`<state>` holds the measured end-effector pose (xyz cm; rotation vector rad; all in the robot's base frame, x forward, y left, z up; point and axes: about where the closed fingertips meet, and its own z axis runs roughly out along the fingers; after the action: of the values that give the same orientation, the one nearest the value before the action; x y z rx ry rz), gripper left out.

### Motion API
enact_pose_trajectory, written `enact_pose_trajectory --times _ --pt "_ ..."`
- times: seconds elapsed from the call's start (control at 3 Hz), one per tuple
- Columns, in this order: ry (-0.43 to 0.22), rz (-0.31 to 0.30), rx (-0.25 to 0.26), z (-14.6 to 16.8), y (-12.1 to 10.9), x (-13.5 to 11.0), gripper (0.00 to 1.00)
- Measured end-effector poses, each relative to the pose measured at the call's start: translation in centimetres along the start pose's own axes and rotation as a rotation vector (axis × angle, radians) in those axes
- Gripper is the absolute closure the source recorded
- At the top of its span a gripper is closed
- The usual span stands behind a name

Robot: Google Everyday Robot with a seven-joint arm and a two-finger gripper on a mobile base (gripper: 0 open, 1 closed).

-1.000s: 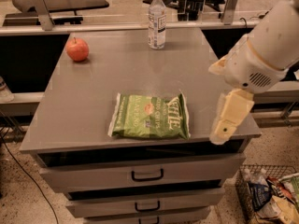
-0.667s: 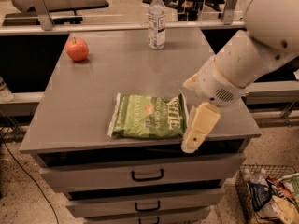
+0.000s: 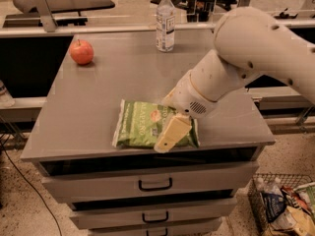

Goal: Pick green jalapeno chip bag

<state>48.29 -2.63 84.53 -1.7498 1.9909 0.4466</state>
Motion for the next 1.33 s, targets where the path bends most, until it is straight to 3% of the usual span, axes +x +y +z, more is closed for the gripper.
enact_pose_trajectory --times 0.67,1.0,1.33 --pt "-0.01 0.004 0.049 -0.3 -1.7 -0.6 0.7" --pt "-0.035 0.035 0.088 -2.0 -3.0 -1.5 0.93" --pt "-0.129 0.095 0.135 -5.0 -5.6 -3.6 1.0"
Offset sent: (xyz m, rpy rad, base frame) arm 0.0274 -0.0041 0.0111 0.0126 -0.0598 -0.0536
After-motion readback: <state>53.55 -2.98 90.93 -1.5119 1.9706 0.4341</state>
